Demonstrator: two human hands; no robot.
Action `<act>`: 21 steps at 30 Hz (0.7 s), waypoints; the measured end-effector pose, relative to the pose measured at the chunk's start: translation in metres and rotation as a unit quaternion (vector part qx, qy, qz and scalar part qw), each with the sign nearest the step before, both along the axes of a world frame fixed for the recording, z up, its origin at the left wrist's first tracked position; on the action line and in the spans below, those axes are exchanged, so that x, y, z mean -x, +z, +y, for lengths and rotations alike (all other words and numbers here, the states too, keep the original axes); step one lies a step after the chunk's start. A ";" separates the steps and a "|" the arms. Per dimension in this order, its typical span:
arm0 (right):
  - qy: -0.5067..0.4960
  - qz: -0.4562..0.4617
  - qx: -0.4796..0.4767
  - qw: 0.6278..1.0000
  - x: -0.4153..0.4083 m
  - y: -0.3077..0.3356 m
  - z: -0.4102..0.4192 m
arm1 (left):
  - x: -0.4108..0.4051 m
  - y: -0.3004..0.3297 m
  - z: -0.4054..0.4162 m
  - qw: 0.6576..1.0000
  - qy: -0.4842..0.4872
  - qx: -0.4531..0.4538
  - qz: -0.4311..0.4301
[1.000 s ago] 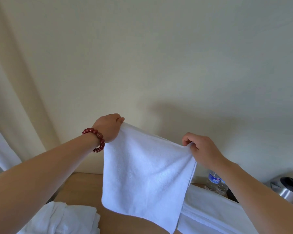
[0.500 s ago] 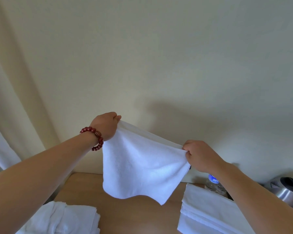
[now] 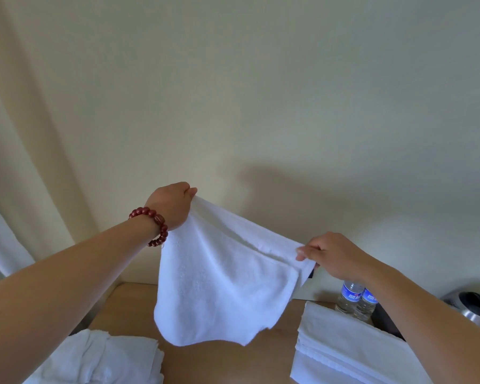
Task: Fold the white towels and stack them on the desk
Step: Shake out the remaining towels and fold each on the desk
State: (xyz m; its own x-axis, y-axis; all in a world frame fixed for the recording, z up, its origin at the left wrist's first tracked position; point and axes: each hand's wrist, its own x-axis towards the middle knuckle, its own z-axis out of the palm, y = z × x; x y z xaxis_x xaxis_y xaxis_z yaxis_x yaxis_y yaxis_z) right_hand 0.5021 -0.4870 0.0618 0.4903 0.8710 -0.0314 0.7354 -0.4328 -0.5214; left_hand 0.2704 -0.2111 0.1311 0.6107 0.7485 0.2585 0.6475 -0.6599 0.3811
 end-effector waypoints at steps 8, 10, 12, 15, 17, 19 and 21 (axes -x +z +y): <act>-0.028 -0.005 -0.077 0.997 0.012 -0.018 0.003 | -0.005 0.010 -0.003 1.000 0.012 -0.007 -0.019; -0.048 -0.044 -0.081 0.995 0.016 -0.035 0.009 | -0.007 0.015 -0.010 0.998 -0.001 -0.054 -0.012; -0.072 -0.054 -0.084 0.992 0.022 -0.051 0.014 | -0.009 0.020 -0.020 0.995 -0.018 -0.098 0.002; -0.090 -0.049 -0.068 0.992 0.033 -0.072 0.020 | -0.013 0.033 -0.030 0.988 -0.038 -0.144 0.029; -0.089 -0.048 -0.051 0.994 0.043 -0.080 0.024 | -0.015 0.039 -0.033 0.984 -0.054 -0.167 0.041; -0.086 -0.039 -0.046 0.994 0.055 -0.083 0.029 | -0.016 0.044 -0.035 0.978 -0.066 -0.193 0.053; -0.077 -0.046 -0.052 0.995 0.069 -0.085 0.032 | -0.016 0.050 -0.038 0.973 -0.065 -0.211 0.069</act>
State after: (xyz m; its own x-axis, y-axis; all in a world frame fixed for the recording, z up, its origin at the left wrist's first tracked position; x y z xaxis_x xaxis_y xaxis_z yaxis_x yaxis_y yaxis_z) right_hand 0.4330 -0.4554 -0.0235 0.6155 0.7811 0.1052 0.7107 -0.4923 -0.5025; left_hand 0.2865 -0.2487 0.1812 0.7437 0.5078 0.4348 0.5743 -0.8182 -0.0268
